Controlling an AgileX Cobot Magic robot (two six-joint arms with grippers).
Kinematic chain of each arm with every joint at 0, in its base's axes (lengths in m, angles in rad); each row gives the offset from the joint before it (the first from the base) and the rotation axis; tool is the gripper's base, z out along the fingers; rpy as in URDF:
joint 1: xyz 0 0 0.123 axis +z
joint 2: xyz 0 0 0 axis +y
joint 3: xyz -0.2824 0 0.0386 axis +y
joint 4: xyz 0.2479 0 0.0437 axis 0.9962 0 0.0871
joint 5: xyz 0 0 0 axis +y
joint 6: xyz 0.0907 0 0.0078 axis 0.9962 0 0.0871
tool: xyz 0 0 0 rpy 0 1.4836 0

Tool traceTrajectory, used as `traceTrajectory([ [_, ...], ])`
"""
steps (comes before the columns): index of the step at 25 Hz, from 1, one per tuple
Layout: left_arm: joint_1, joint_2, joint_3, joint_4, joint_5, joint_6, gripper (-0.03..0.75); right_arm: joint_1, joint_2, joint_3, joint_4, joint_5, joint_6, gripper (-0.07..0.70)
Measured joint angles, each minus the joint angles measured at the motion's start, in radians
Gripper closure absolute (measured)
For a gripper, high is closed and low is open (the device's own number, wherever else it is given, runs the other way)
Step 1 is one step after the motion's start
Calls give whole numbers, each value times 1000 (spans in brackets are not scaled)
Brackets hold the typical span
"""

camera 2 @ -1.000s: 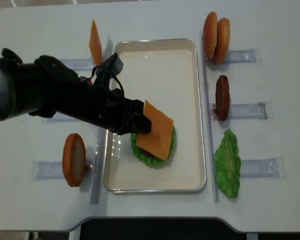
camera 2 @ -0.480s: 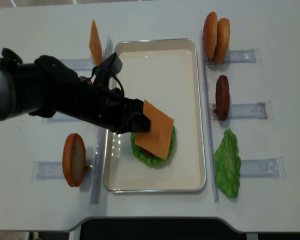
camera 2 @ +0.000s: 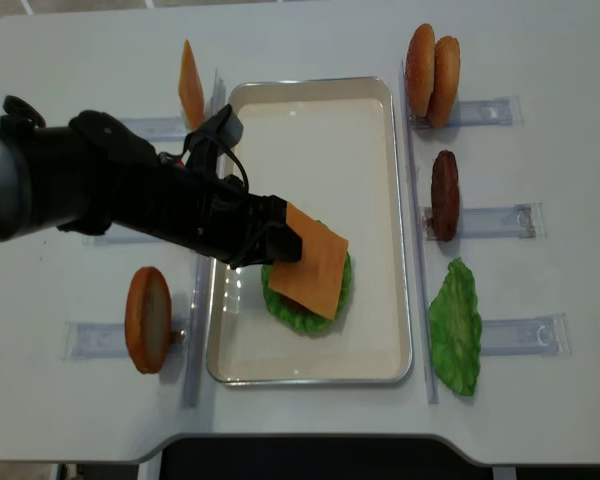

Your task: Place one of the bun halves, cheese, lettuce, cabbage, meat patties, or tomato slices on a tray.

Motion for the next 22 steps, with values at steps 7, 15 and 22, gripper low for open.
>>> traceTrajectory([
  [7, 0, 0, 0, 32, -5, -41, 352, 0, 0, 0, 0, 0, 1, 270],
  [15, 1, -17, 0, 135, -25, -130, 337, 0, 0, 0, 0, 0, 1, 270],
  [22, 41, -91, 0, 254, -26, -222, 337, 0, 0, 0, 0, 0, 1, 270],
])
